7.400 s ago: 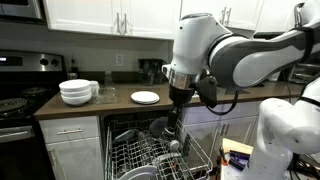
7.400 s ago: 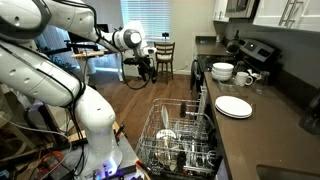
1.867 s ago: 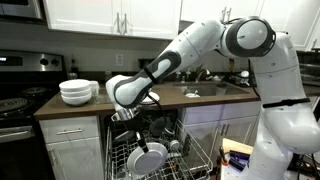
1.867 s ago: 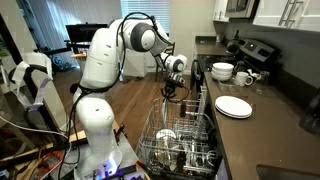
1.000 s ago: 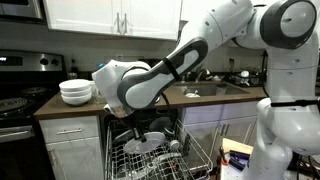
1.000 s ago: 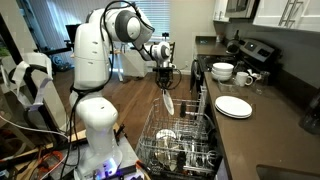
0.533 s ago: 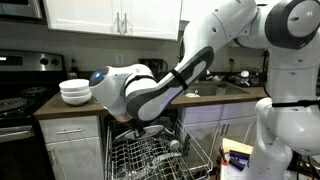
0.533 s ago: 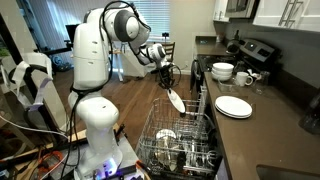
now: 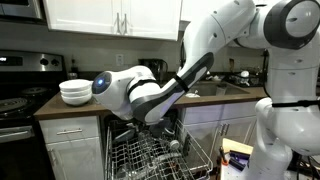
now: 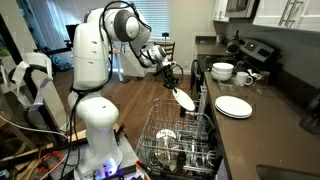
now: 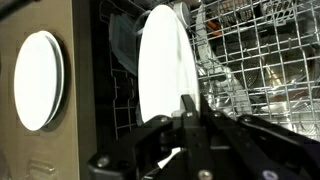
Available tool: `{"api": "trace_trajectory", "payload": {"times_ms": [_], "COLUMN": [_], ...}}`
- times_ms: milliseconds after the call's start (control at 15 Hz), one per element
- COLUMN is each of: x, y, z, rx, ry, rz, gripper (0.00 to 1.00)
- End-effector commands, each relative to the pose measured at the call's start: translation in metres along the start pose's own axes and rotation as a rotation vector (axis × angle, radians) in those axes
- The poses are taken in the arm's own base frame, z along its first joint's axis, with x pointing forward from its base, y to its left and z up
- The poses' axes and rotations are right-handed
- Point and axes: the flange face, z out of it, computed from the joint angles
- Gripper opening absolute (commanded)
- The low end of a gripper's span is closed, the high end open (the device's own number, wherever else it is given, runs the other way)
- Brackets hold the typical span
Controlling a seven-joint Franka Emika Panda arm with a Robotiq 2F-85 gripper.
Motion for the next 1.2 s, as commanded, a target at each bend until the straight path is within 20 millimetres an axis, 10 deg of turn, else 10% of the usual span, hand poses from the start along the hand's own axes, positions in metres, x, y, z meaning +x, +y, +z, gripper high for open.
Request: {"api": "trace_trajectory", "payload": {"times_ms": [0, 1133], "x": [-0.015, -0.021], "y": [0.003, -0.027], "z": [-0.018, -0.042], "rx": [-0.091, -0.237], "ry": [-0.005, -0.014], "rz": [0.058, 0.13], "gripper": [0.07, 0.07]}}
